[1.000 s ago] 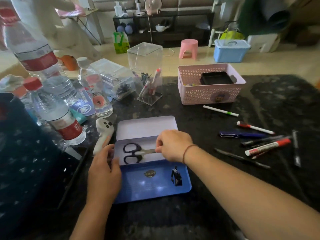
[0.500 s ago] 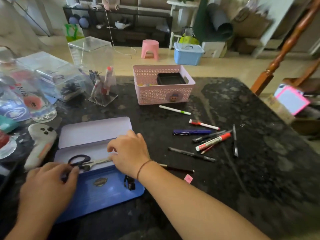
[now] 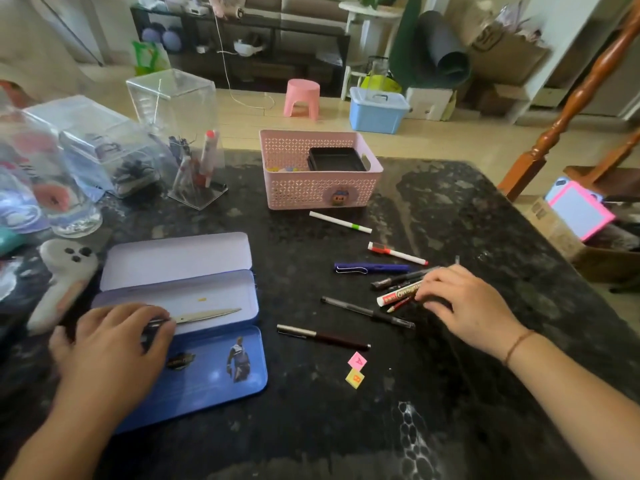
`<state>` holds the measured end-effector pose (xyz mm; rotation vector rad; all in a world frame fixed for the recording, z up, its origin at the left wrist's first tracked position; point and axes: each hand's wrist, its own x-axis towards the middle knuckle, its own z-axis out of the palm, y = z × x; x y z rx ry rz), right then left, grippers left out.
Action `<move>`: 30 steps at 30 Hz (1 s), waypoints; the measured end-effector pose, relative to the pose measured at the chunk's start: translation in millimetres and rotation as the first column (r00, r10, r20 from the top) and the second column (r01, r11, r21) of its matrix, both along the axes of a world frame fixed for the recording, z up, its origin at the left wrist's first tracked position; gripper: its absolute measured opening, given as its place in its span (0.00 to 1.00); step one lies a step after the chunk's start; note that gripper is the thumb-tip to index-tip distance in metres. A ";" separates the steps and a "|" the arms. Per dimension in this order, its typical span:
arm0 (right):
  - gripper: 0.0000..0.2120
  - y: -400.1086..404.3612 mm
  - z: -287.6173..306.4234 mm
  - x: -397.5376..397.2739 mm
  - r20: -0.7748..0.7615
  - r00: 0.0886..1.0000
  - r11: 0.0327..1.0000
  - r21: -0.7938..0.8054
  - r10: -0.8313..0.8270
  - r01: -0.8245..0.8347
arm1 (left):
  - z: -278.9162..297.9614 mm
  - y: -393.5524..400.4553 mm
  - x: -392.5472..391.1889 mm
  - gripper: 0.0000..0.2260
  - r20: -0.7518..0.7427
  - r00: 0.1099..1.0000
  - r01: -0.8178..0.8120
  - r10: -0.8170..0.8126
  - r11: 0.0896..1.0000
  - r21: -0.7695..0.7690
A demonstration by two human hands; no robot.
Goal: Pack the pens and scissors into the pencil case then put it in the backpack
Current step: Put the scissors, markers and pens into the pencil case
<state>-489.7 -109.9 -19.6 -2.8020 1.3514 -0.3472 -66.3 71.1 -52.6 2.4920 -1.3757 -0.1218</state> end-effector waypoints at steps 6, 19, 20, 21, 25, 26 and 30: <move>0.08 -8.0 -4.8 4.7 0.037 0.999 0.998 -0.060 0.034 -0.032 | -8.9 0.5 13.3 0.10 -0.048 0.999 -0.023 0.020 0.998 -0.062; 0.23 -25.3 -11.8 15.8 -0.134 0.985 0.992 0.059 -0.105 0.113 | 14.6 6.2 -1.7 0.07 -0.026 0.995 -0.100 0.097 0.988 -0.117; 0.25 -28.9 -13.6 14.8 -0.144 0.984 0.993 0.041 -0.107 0.114 | 15.0 7.3 -0.7 0.07 -0.030 0.995 -0.099 0.096 0.987 -0.127; 0.26 -34.1 -18.0 10.8 -0.151 0.984 0.994 0.026 -0.099 0.104 | 15.3 8.4 -0.4 0.06 -0.032 0.995 -0.096 0.092 0.985 -0.143; 0.09 -25.0 -4.1 24.9 -0.053 0.998 1.000 -0.005 0.021 -0.022 | 14.5 13.7 4.1 0.01 -0.031 0.993 -0.118 0.114 0.966 -0.232; 0.10 -15.5 8.1 45.4 0.015 0.999 0.999 -0.003 0.037 -0.037 | 14.7 14.3 6.1 0.03 -0.041 0.990 -0.141 0.135 0.964 -0.226; 0.11 36.5 39.3 177.8 0.192 0.956 0.974 -0.007 0.223 -0.226 | 13.9 14.2 10.2 0.06 -0.073 0.984 -0.175 0.165 0.967 -0.183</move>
